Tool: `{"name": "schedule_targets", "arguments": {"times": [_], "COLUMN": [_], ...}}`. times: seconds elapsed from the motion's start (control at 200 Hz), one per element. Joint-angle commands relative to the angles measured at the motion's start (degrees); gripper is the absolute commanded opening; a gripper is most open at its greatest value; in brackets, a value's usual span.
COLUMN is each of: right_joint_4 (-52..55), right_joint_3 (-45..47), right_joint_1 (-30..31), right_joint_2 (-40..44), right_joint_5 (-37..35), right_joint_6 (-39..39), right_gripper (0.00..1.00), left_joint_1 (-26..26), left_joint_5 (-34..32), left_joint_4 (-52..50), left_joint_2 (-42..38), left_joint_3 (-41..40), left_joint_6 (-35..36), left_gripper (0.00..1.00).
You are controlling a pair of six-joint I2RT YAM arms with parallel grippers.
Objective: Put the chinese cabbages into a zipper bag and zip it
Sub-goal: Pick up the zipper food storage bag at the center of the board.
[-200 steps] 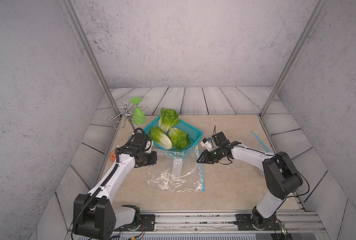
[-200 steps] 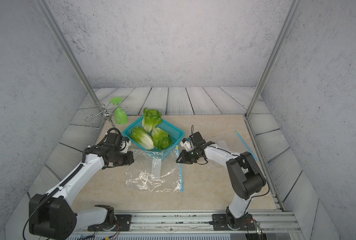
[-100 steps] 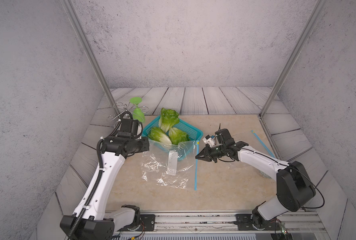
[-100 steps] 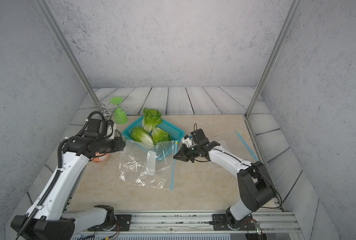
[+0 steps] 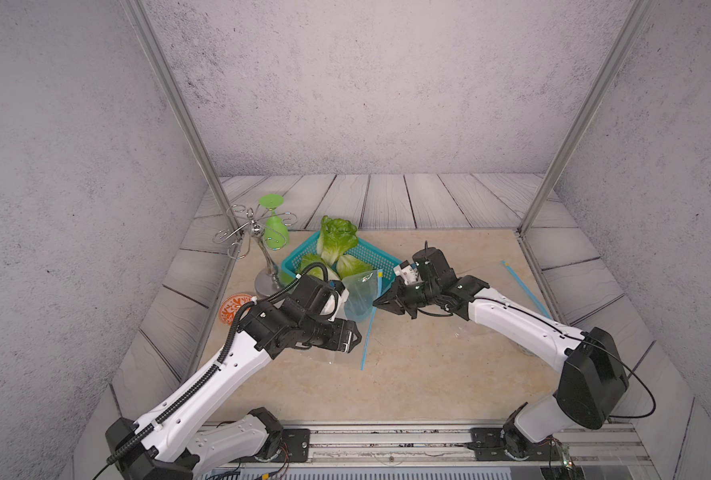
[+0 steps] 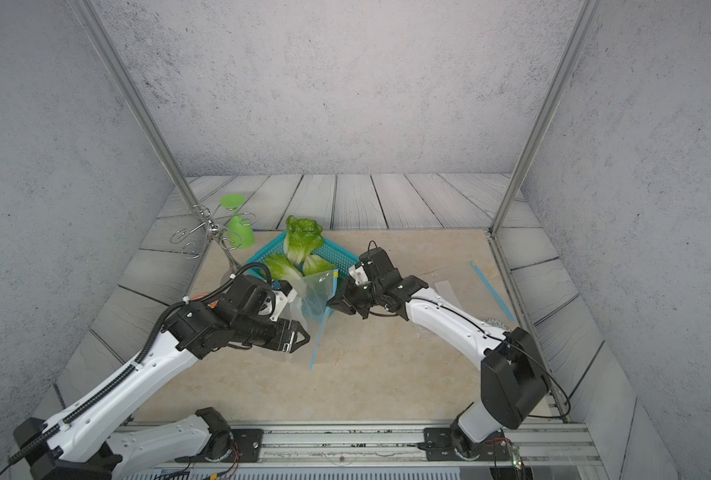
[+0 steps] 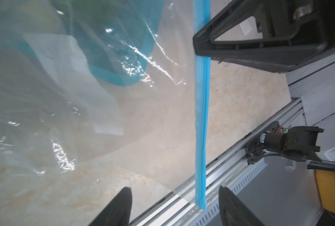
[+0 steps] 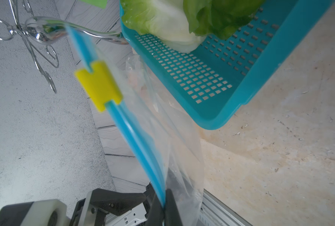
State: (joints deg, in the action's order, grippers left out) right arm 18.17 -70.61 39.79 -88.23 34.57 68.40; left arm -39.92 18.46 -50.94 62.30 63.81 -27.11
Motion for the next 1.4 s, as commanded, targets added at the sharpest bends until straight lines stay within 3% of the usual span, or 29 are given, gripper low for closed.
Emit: {"name": "schedule_targets", "arguments": {"times": [0.0,0.285,0.425,0.981,1.391], "right_joint_4": [2.0,2.2,2.2,1.0,-2.5], "right_joint_3": [-2.0,-2.2,-2.1,-0.6,1.6], "right_joint_1": [1.4,2.0,2.1,2.2,2.3], "right_joint_2": [-1.0,-1.4,-1.4,-1.5,-1.6], "right_joint_5": [-1.9,-1.5,-1.4,-1.9,-2.7], "right_joint_6": [0.7,-0.1,-0.4,1.2,6.1], "right_gripper": [0.03,0.03,0.03,0.04,0.04], "left_joint_1": [-0.4,-0.4,-0.2,-0.3,-0.8], "left_joint_5": [4.8,2.9,0.9,-1.2,-2.6], "left_joint_4": [8.2,7.8,7.4,10.5,15.0], "left_joint_2": [1.1,4.6,4.2,5.6,6.3], "left_joint_3": [-0.8,-1.1,-2.0,-3.6,-6.6], "left_joint_6": [-1.2,3.4,4.7,5.2,3.3], "left_gripper": [0.68,0.36,0.30,0.35,0.31]}}
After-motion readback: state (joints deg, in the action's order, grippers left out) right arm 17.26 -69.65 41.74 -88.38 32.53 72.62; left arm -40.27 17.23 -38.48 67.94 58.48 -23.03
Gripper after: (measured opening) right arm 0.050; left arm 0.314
